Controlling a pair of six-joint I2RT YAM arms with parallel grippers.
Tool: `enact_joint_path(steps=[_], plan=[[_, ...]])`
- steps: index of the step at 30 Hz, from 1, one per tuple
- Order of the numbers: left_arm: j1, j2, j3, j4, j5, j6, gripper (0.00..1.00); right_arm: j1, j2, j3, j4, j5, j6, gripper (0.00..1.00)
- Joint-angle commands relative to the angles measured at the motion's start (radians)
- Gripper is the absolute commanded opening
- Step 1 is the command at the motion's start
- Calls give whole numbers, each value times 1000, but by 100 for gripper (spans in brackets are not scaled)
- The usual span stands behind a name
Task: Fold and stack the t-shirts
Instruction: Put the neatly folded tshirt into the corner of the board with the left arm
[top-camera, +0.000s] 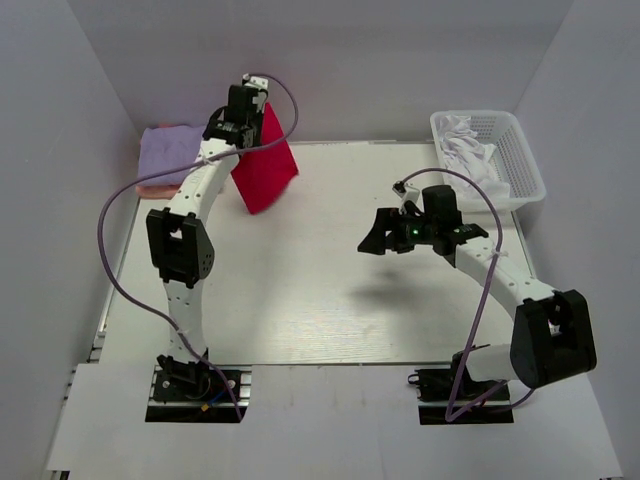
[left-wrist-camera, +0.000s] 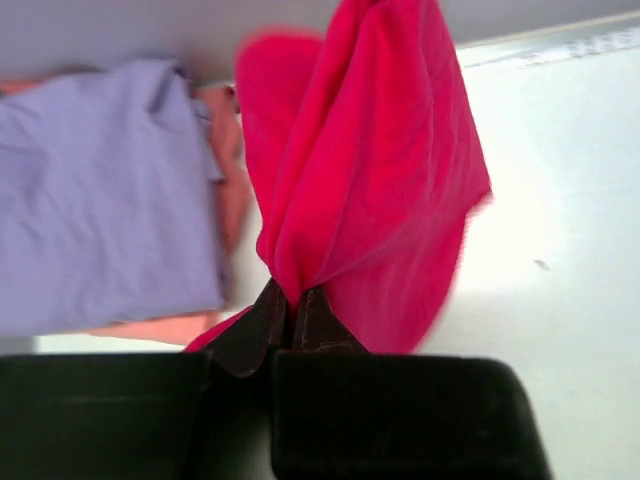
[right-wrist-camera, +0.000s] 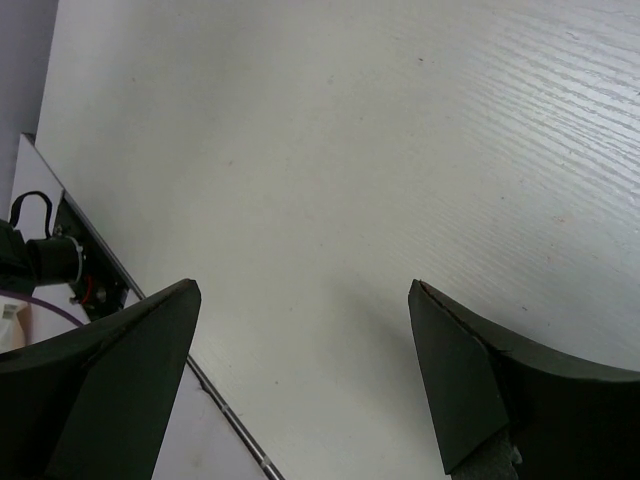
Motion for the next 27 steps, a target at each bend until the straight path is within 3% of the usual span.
enact_joint_path(steps=[1, 11, 27], plan=[[39, 35, 127, -67, -71, 107, 0, -4, 15, 53, 29, 25, 13, 90], [139, 60, 224, 218, -205, 187, 0, -4, 30, 53, 67, 86, 49, 90], [238, 6, 216, 332, -58, 195, 0, -3, 112, 90, 132, 62, 100, 90]])
